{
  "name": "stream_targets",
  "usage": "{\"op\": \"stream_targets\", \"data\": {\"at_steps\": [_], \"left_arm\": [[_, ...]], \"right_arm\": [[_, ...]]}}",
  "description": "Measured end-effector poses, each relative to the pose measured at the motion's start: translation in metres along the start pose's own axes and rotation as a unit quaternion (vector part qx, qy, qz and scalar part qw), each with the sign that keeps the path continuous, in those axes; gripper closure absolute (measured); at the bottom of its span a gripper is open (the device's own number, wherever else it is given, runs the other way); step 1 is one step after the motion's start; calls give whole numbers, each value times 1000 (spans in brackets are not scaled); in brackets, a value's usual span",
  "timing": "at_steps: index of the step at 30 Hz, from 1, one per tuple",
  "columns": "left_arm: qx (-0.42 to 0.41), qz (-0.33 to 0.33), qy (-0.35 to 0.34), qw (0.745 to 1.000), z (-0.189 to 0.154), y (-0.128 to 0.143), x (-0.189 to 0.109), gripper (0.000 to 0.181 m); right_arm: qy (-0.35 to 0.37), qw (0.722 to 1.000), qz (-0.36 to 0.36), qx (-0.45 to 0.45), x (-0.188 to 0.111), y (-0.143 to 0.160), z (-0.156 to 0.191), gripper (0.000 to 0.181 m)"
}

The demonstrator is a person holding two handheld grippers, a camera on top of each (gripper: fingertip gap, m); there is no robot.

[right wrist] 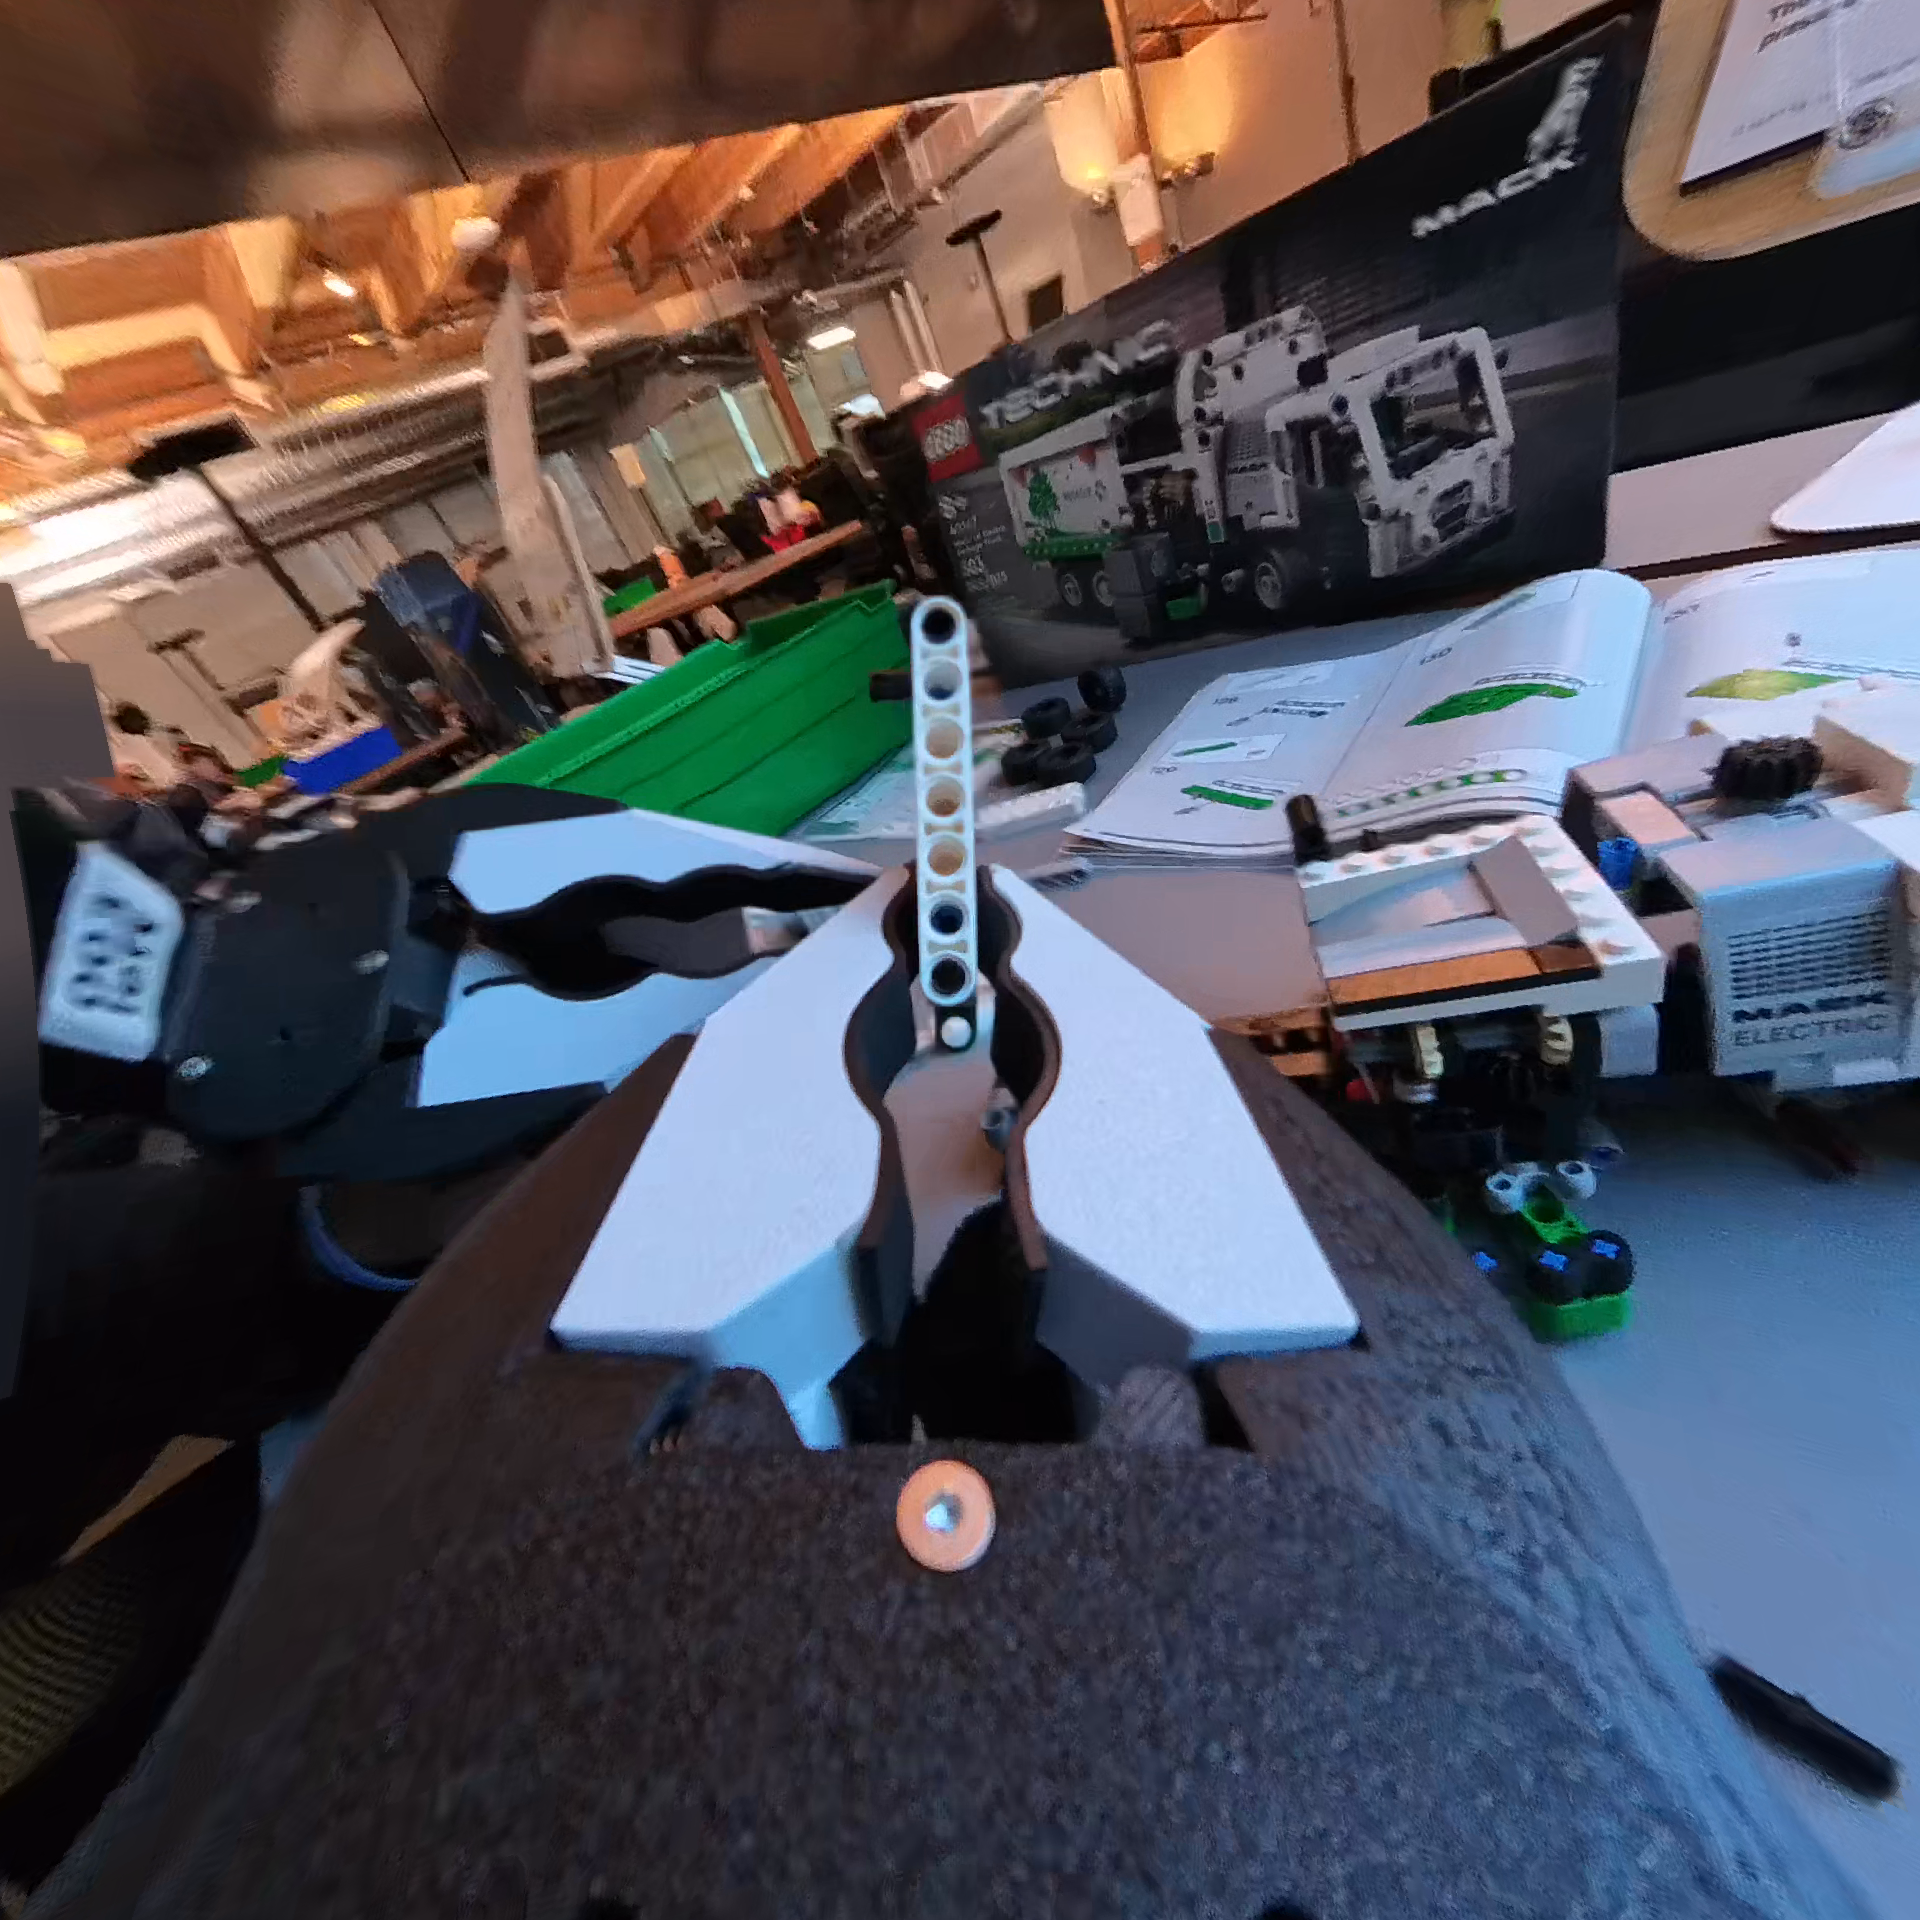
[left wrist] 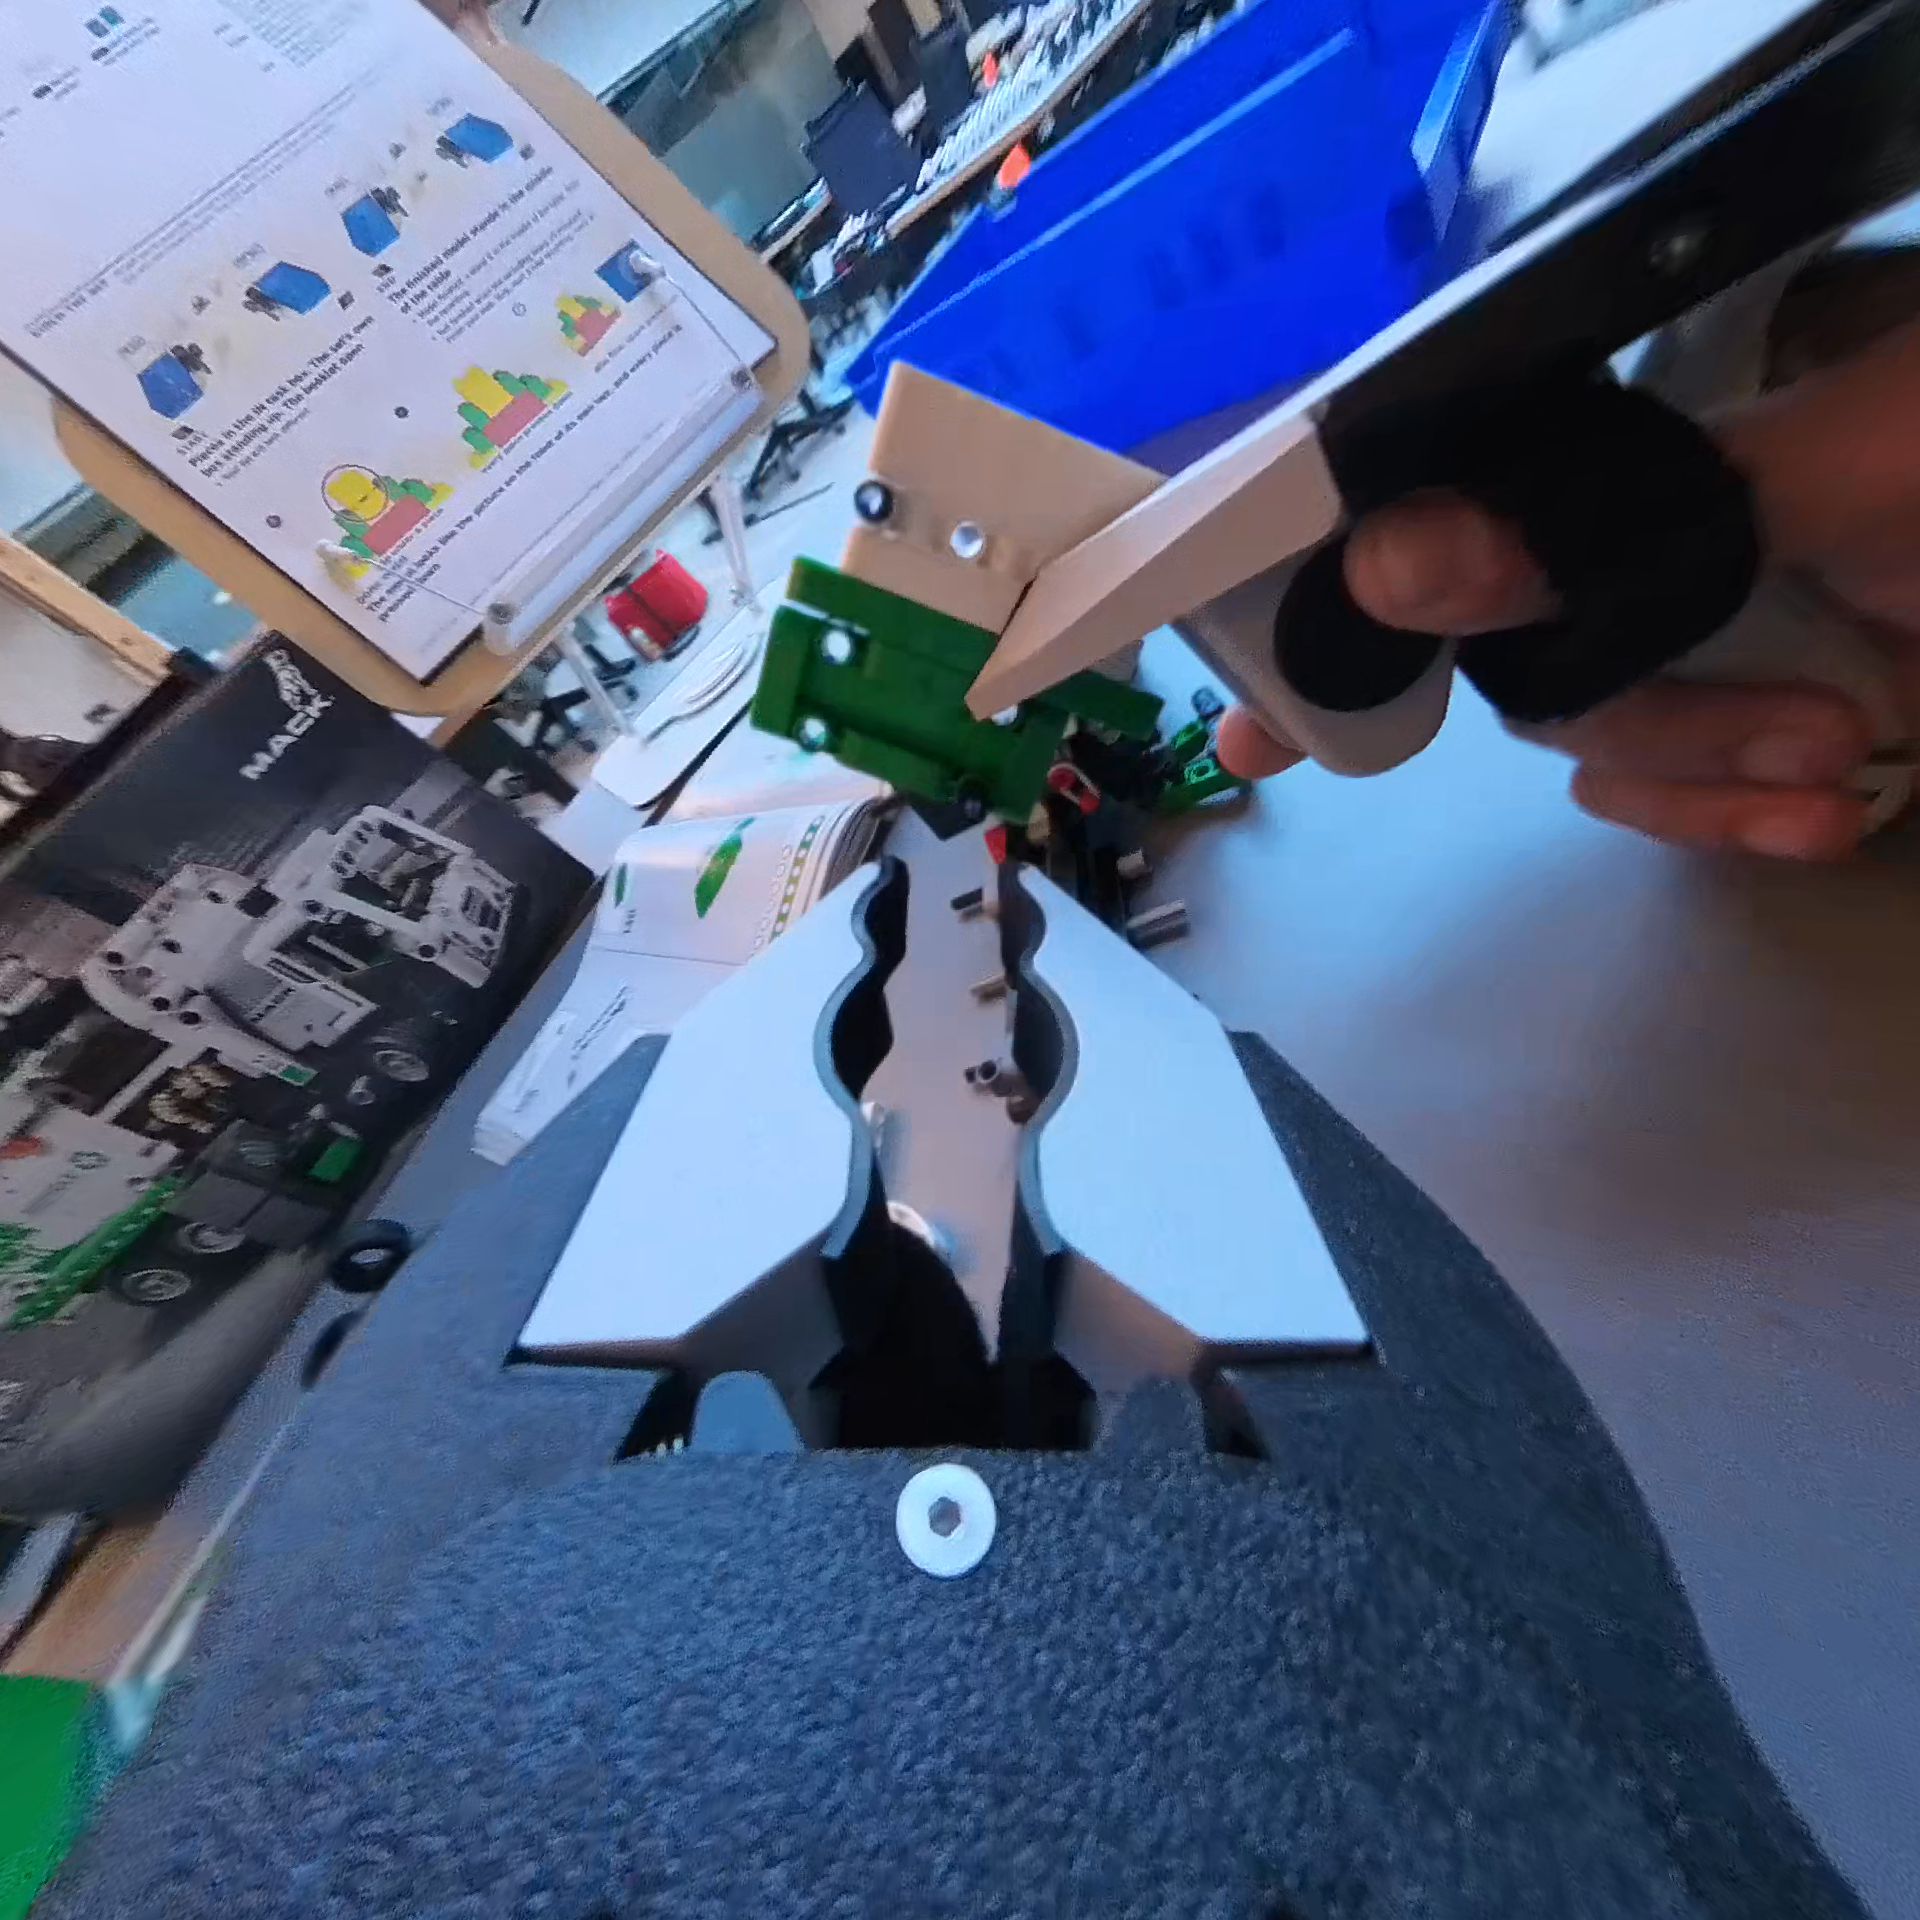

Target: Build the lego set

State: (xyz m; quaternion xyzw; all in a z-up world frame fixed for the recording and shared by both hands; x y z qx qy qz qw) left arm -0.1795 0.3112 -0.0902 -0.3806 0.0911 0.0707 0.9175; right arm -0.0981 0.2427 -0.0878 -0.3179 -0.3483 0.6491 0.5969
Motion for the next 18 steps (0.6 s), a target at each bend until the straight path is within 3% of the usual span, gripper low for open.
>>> {"op": "stream_targets", "data": {"at_steps": [2,4,6,8,10,12,15,18], "left_arm": [[-57,-32,18,998,8,0,-4,157],[-137,-88,75,984,17,-4,-9,148],[-227,-168,166,945,22,-13,-18,144],[-310,-226,246,890,29,-17,-25,143],[-367,-261,302,840,32,-18,-28,145],[-390,-281,334,811,32,-19,-30,150],[-403,-303,357,786,33,-22,-34,147],[-383,-278,362,803,24,-22,-30,143]], "right_arm": [[-45,999,-22,8,-4,-5,8,174],[-136,989,-34,37,-9,-10,22,174],[-185,980,-37,56,-13,-12,26,175],[-238,968,-37,74,-17,-15,33,175],[-261,963,-28,66,-17,-14,39,175],[-271,961,-25,56,-18,-12,44,174],[-250,967,-21,47,-16,-10,41,175],[-247,968,-20,35,-16,-9,43,174]]}}
Point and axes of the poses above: each gripper's, where its closed fingertips meet, x out along the fingers, y out of its underside, z = x × y across the jaws, the point moved 6 cm from there along -x, back along the fingers, and after that the axes turned 12 degrees about x, right-handed, at the moved point
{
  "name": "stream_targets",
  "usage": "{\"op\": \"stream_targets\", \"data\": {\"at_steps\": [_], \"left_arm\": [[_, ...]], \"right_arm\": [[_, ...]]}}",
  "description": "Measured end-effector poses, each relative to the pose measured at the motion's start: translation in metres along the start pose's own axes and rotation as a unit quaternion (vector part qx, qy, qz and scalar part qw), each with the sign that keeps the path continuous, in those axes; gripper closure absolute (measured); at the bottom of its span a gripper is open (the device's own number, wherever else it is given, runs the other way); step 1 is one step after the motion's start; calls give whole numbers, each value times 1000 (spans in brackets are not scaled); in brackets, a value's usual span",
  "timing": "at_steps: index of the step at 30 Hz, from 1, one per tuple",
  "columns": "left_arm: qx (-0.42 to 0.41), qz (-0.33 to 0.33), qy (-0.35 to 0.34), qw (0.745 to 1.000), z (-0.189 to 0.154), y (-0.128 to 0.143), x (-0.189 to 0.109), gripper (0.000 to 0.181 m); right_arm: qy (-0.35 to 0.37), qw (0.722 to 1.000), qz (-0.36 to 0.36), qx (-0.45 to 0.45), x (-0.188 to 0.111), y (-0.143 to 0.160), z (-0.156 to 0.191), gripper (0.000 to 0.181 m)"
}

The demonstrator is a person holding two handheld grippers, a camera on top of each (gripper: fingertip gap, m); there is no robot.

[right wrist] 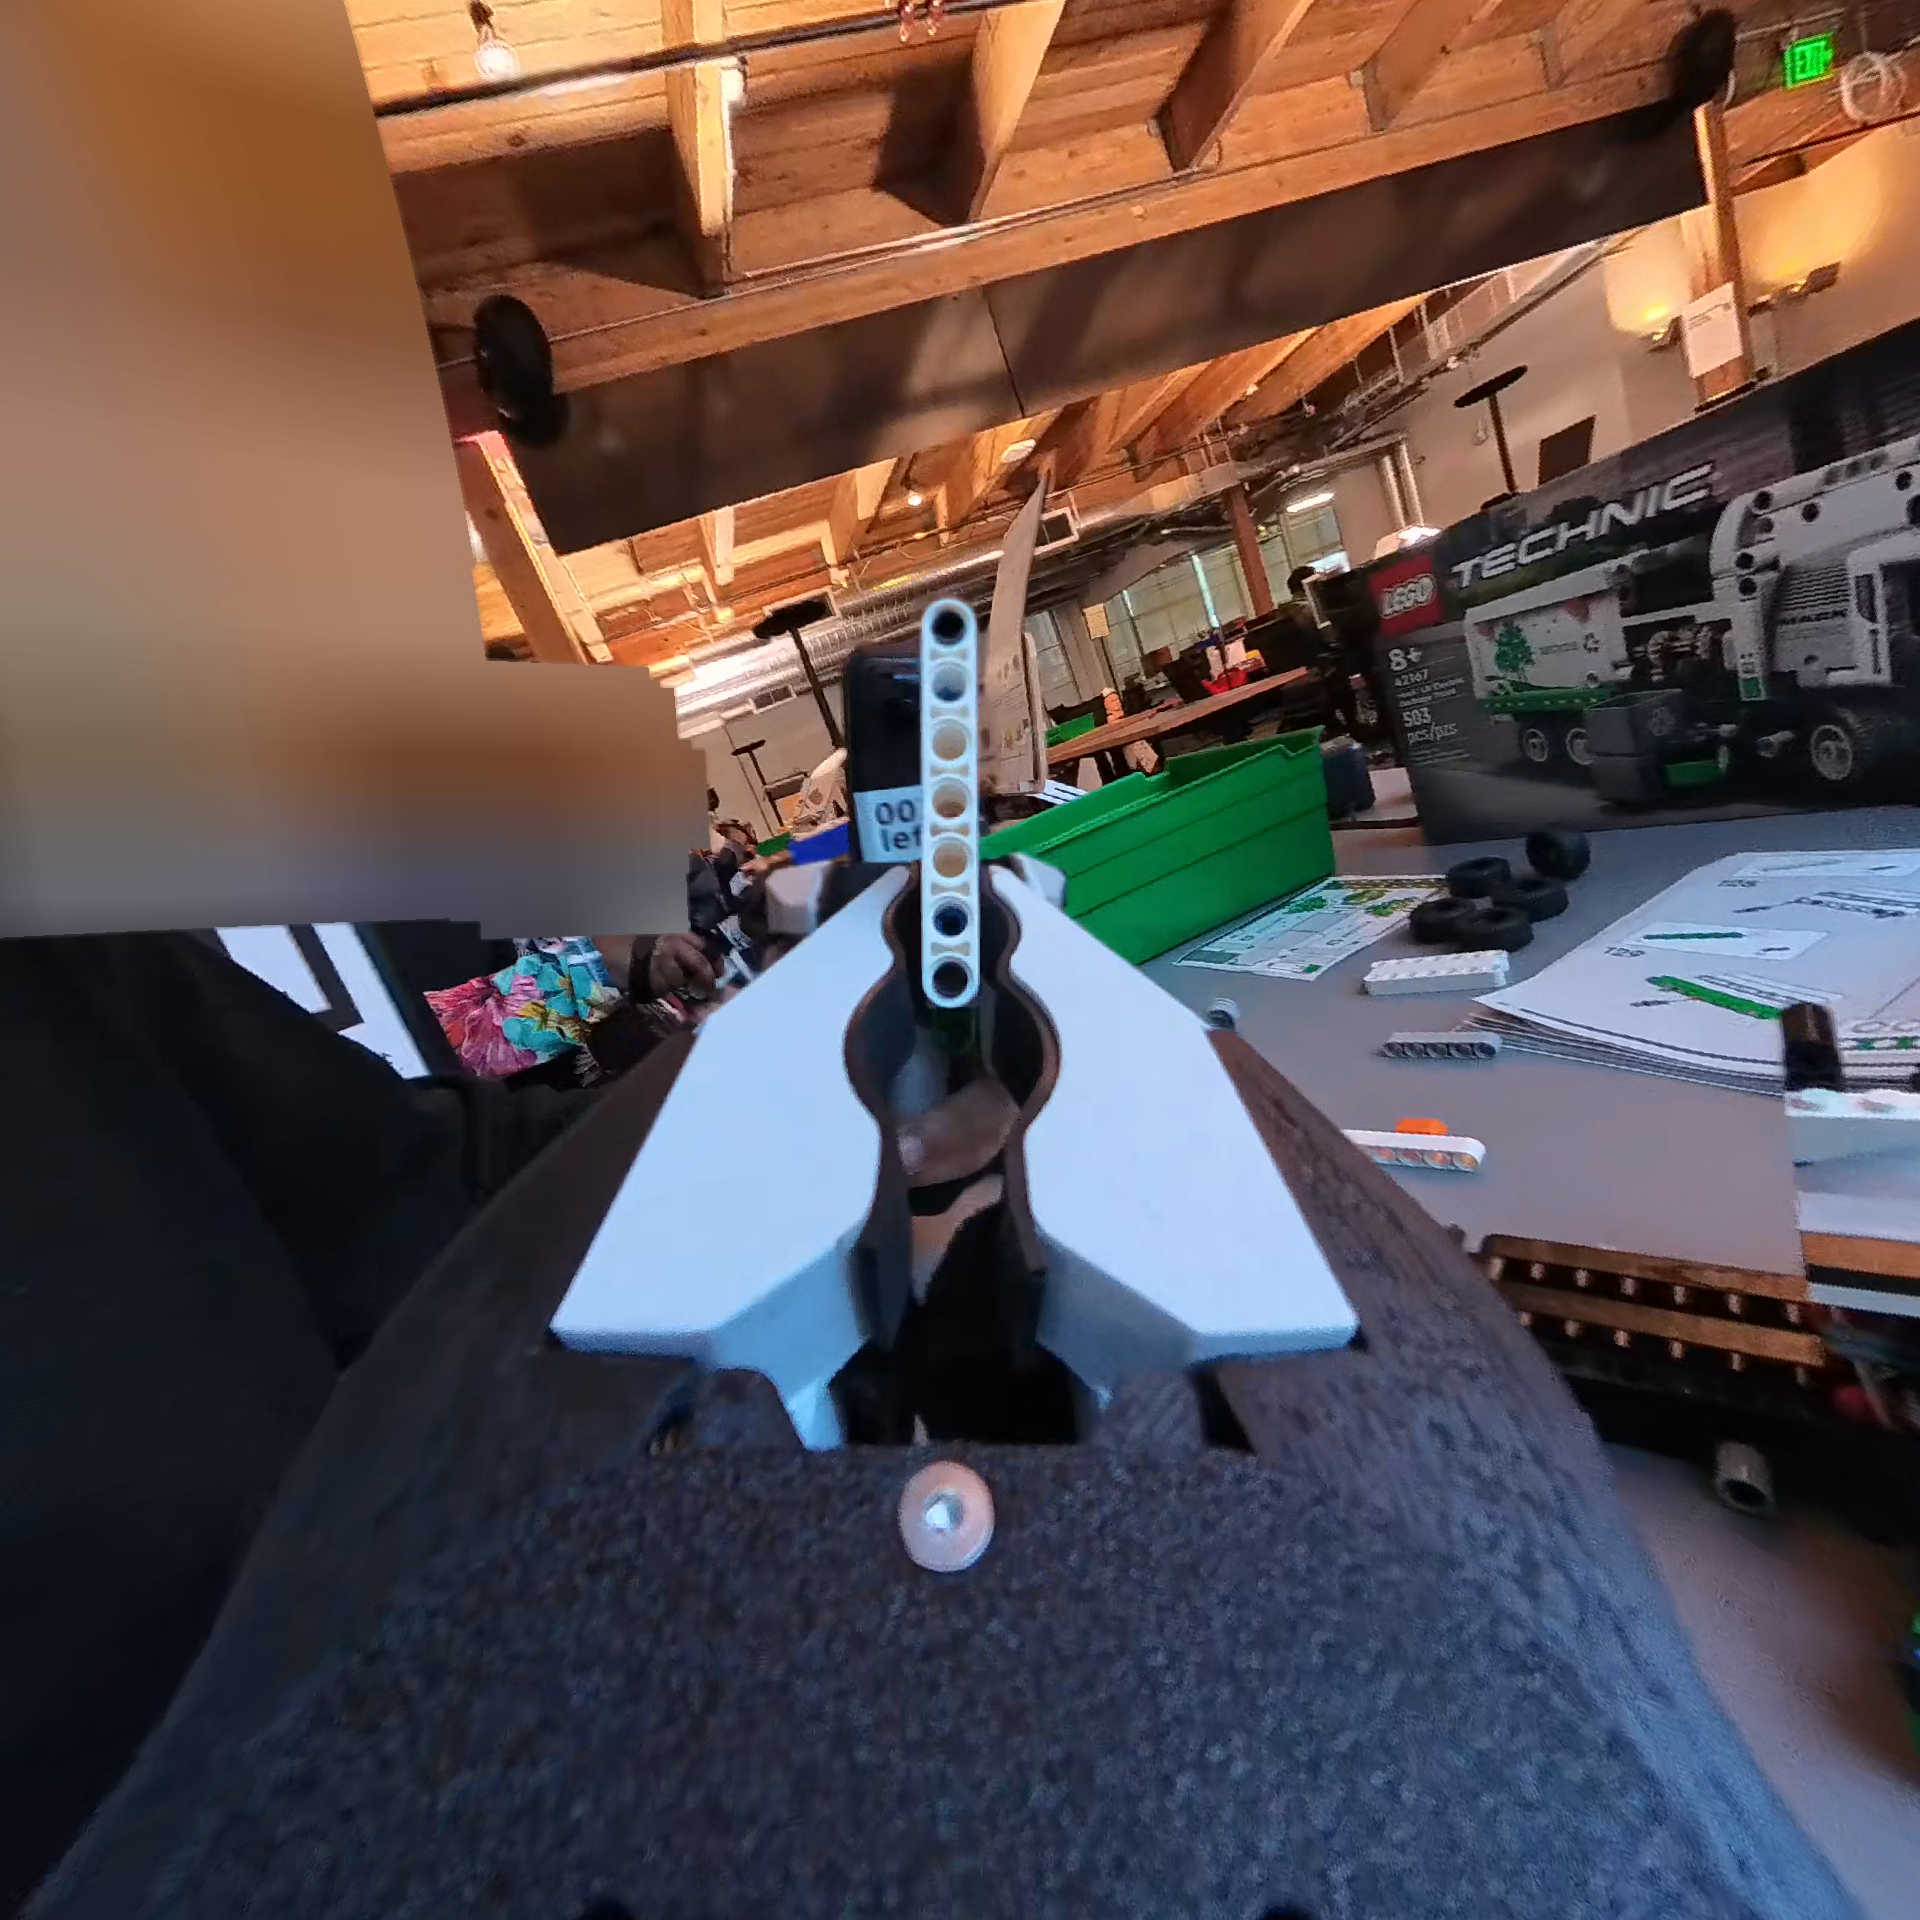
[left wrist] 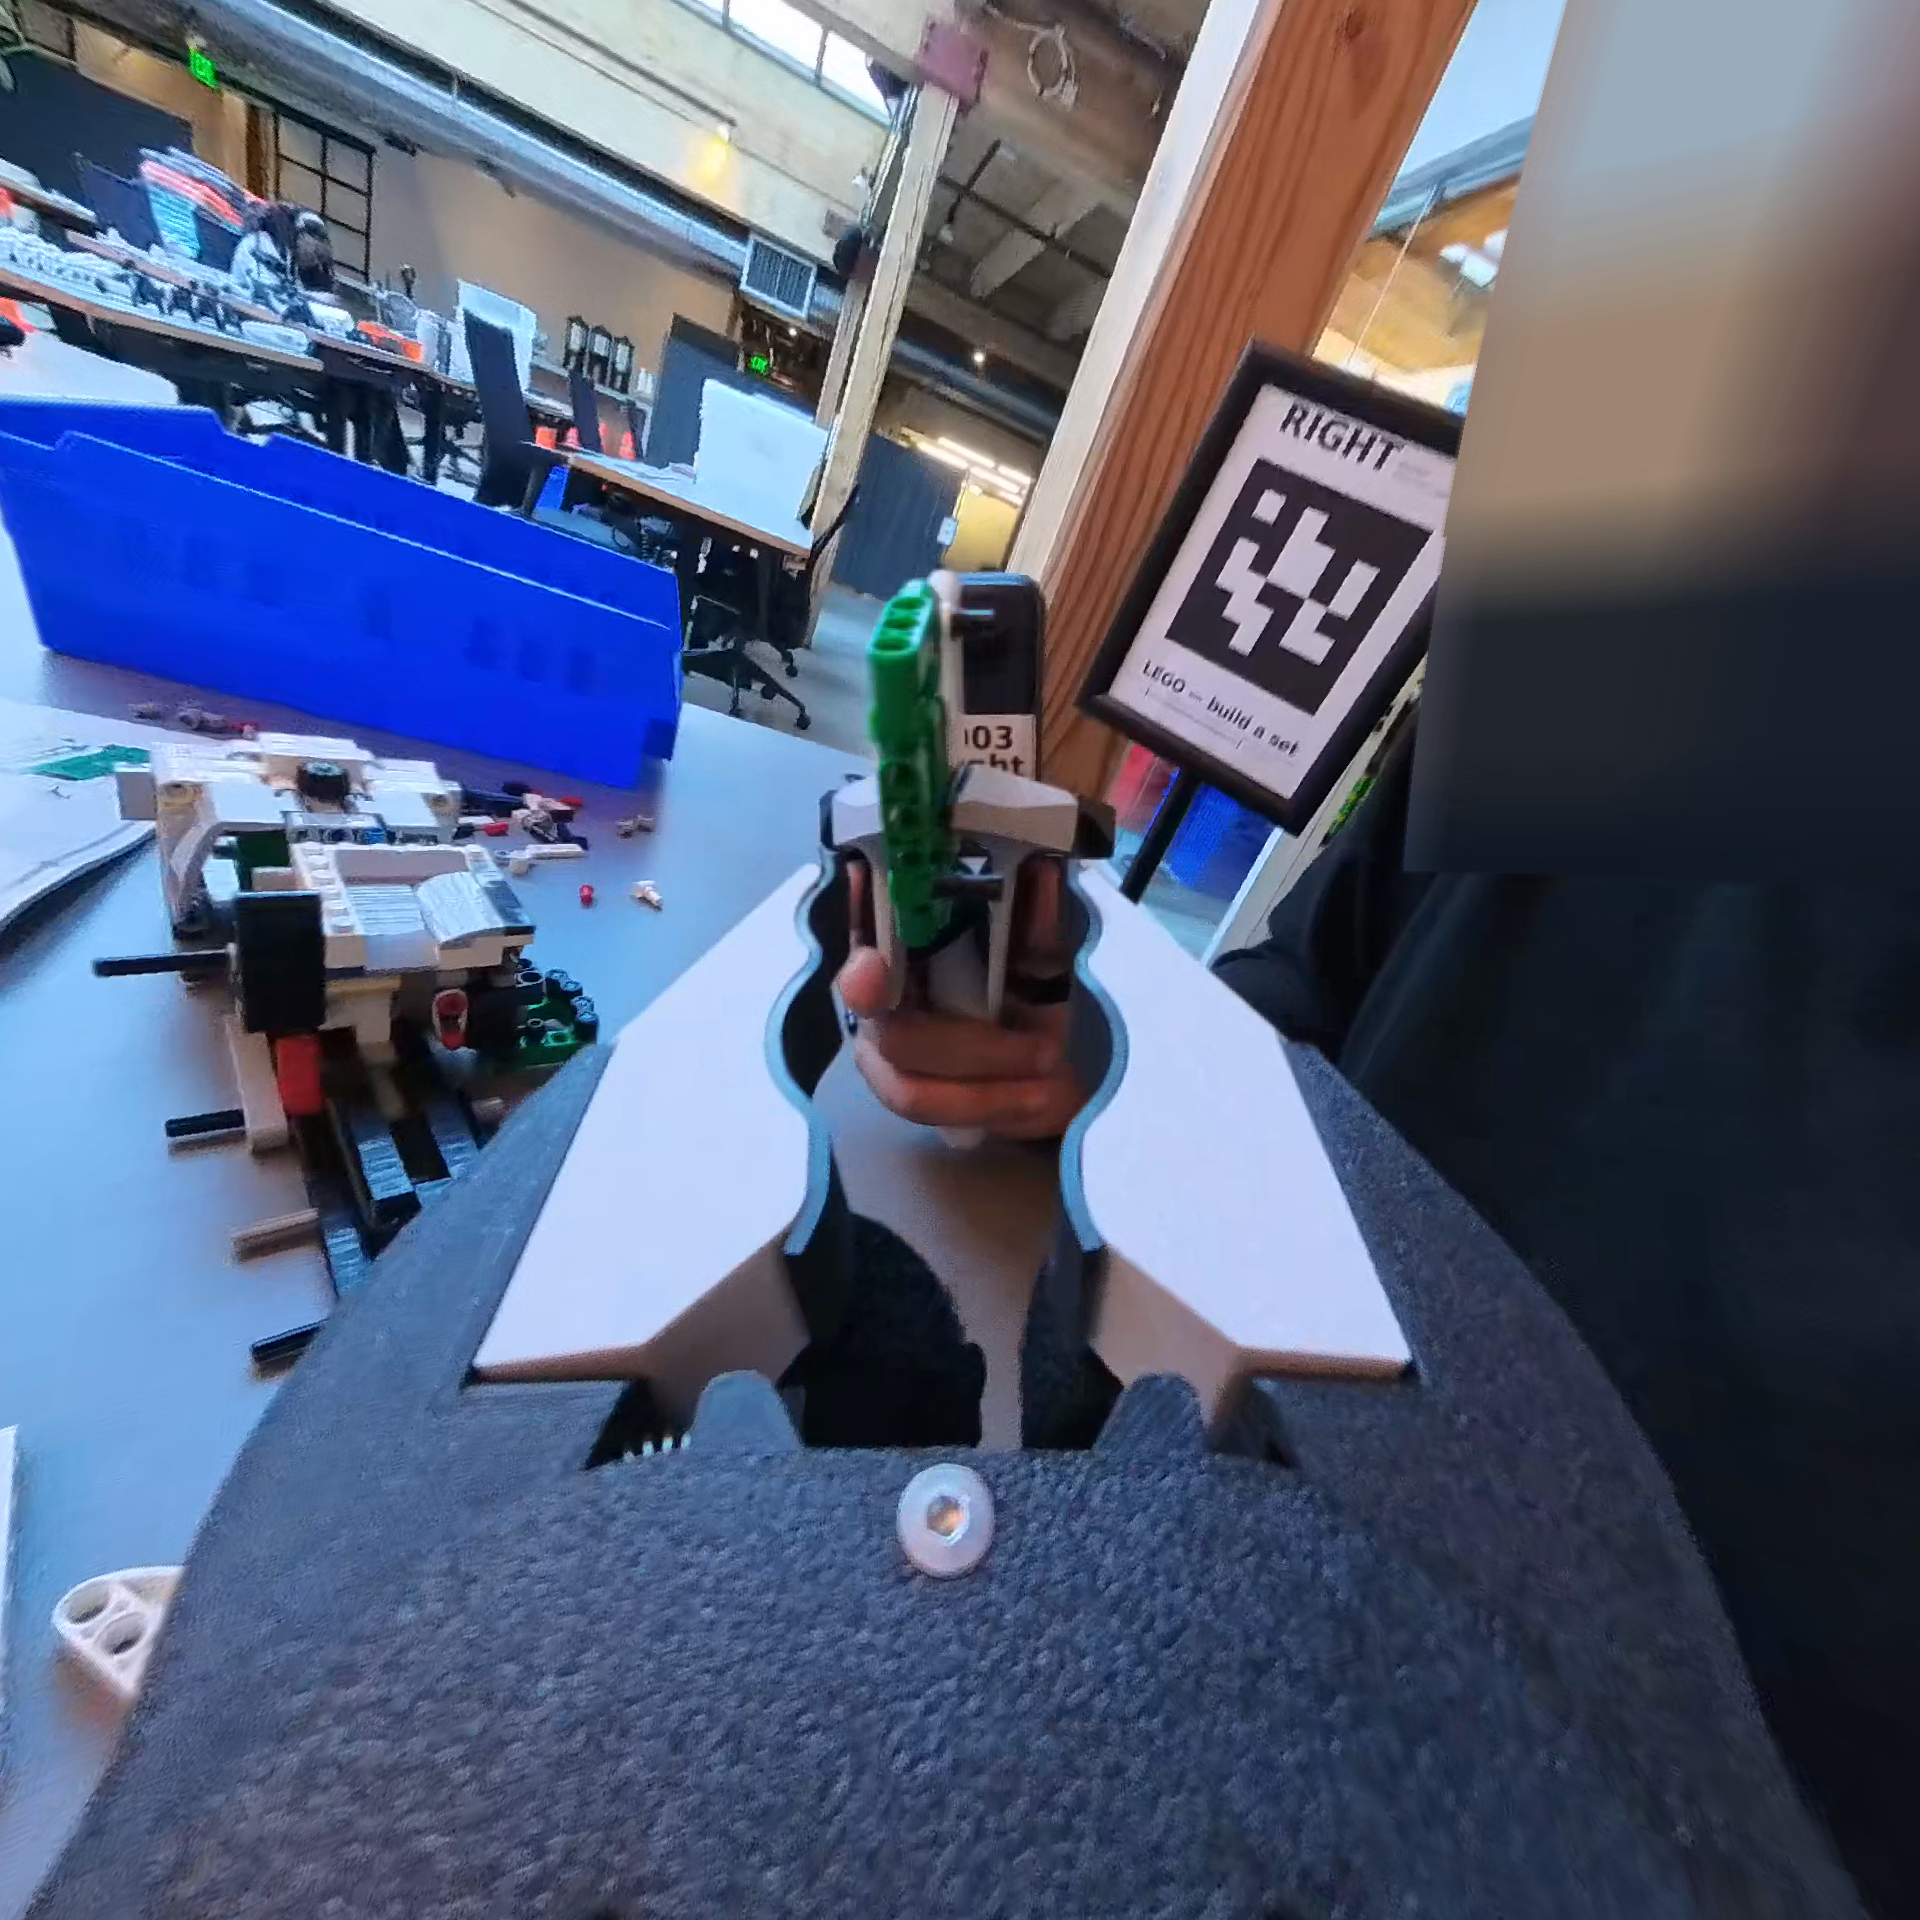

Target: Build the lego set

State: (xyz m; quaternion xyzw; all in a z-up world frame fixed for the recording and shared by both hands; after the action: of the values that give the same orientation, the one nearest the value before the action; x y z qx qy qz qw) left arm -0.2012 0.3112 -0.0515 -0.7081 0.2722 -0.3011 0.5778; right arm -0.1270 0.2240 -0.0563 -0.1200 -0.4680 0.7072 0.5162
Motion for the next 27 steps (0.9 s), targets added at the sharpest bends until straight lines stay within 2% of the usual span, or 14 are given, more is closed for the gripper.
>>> {"op": "stream_targets", "data": {"at_steps": [1,2,3,27], "left_arm": [[8,5,-2,1000,-1,1,2,147],[14,11,-4,1000,-2,2,2,160],[21,12,-10,1000,-2,2,2,162],[33,2,-9,999,-4,1,1,157]], "right_arm": [[7,1000,5,-5,1,1,-1,175],[2,1000,9,0,2,2,0,175],[-1,1000,7,4,2,2,0,175],[-14,999,18,41,2,5,-2,175]]}}
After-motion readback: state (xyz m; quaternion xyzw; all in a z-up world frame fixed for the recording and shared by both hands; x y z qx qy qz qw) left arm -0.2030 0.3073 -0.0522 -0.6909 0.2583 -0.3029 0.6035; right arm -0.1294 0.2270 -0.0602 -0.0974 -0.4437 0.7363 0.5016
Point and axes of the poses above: each gripper's, where its closed fingertips meet, x out along the fingers, y out of its underside, z = x × y across the jaws, the point moved 6 cm from there along -x, back along the fingers, and after that the axes turned 12 degrees about x, right-handed, at the moved point
